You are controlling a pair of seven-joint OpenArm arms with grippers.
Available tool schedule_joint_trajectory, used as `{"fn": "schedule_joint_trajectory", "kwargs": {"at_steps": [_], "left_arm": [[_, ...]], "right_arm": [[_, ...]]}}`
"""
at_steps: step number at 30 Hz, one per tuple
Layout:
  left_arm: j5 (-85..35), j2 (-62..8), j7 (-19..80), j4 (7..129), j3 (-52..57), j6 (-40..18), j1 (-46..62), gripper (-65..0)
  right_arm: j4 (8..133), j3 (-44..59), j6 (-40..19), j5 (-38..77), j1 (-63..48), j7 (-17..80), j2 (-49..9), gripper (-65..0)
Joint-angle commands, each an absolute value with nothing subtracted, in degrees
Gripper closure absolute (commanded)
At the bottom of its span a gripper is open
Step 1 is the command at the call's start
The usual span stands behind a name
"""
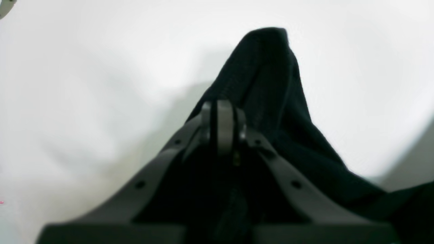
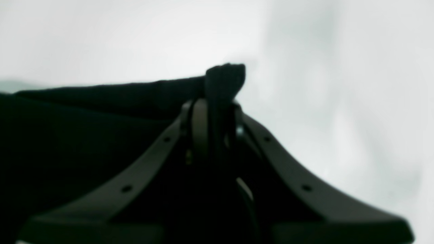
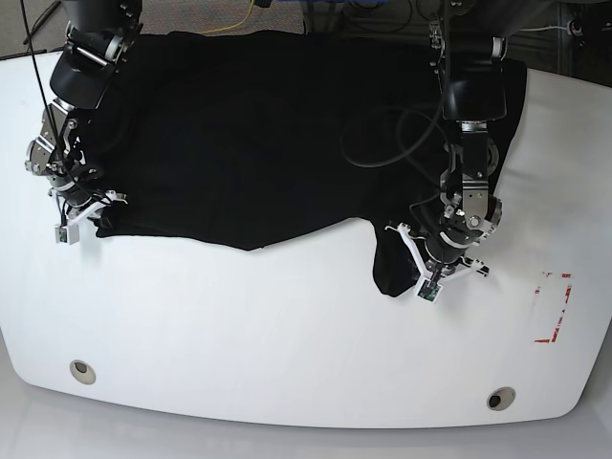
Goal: Layout the t-shirt on the table in an organized manner, then fold the t-shirt properly
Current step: 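Move the left gripper to the folded-under sleeve and grasp its edge, then pull the grasped sleeve edge outward with the left gripper to unfold it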
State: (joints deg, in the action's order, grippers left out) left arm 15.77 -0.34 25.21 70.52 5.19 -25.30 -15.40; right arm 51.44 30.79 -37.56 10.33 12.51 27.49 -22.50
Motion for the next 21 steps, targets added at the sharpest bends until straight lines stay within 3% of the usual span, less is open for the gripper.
{"fn": "schedule_joint_trajectory", "kwargs": {"at_steps": [1,10,21], "left_arm": [[17.3,-0.5,24.0,71.3,5.3,-24.9,-16.9,0.0],[18.0,-0.4,24.0,72.0,5.4,-24.9,-16.6,0.0],[17.8,-0.3,24.2,75.0,7.2,-25.2,-16.7,0.0]], "right_arm": [[51.3,30.5,-37.8,8.0,12.5,31.6,-22.6,-7.4],[51.3,30.5,-37.8,8.0,12.6,31.6,-22.7,-0.5],[51.3,30.4,-37.8,8.0,12.7,31.6,-22.7,-0.5]]}}
